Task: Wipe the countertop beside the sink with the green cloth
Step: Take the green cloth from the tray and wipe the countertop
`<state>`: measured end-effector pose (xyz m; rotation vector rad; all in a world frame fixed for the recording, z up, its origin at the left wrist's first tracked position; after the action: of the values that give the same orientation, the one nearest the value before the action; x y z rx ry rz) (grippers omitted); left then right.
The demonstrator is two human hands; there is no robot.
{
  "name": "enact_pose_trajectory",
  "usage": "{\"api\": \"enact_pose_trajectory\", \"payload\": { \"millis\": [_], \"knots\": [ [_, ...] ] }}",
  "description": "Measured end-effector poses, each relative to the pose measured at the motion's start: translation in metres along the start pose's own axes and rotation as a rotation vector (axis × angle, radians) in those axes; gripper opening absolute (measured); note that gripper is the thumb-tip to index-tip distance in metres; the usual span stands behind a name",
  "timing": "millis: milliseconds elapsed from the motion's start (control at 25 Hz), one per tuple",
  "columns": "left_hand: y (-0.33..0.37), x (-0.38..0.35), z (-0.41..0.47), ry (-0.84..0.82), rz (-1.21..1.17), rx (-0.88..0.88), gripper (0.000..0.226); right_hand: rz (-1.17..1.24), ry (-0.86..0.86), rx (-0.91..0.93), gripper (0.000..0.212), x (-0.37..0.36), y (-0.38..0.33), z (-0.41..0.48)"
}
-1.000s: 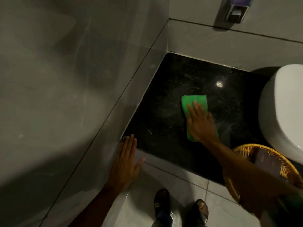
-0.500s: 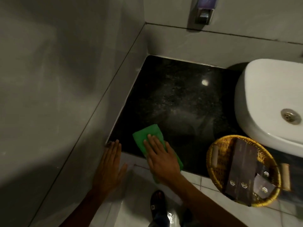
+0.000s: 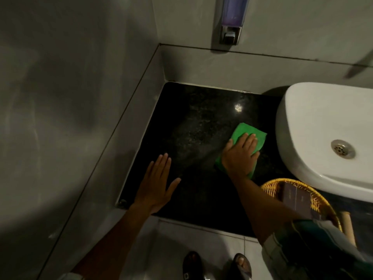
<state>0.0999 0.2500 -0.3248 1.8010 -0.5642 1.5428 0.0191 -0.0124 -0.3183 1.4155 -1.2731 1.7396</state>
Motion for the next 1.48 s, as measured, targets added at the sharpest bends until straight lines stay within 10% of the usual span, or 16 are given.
{"api": "enact_pose_trajectory", "payload": {
  "millis": [360, 600, 680, 880, 1200, 1480],
  "knots": [
    [-0.013, -0.006, -0.002, 0.096, -0.071, 0.02, 0.075, -0.146, -0.161, 0.419, 0.056, -0.029, -0.081, 0.126],
    [-0.016, -0.003, -0.006, 0.082, -0.057, 0.156, 0.091, -0.177, -0.312, 1.122, 0.057, -0.064, -0.159, -0.058],
    [-0.018, -0.004, -0.008, 0.058, -0.035, 0.166, 0.094, -0.062, -0.196, 1.044, 0.055, -0.043, -0.123, -0.049],
    [-0.02, -0.006, -0.006, 0.064, -0.087, 0.156, 0.094, -0.119, -0.082, 0.201, 0.055, 0.008, -0.004, 0.083],
    [-0.014, -0.001, -0.005, 0.102, -0.042, 0.14, 0.089, -0.074, -0.165, 0.946, 0.056, -0.028, -0.102, -0.075],
    [-0.028, -0.01, -0.006, 0.084, -0.067, 0.162, 0.09, -0.095, -0.106, 0.217, 0.059, -0.017, -0.015, 0.126]
  ]
}}
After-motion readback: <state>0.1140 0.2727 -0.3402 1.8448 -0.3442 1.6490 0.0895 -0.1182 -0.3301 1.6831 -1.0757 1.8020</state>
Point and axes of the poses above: each hand's wrist, its own z-axis towards the middle knuckle, its own x-axis out of the back of the hand, y = z × x, the point moved 6 cm from there along z, towards the middle knuckle, and after that the axes turned 3 degrees about y, right-handed, at the moved point
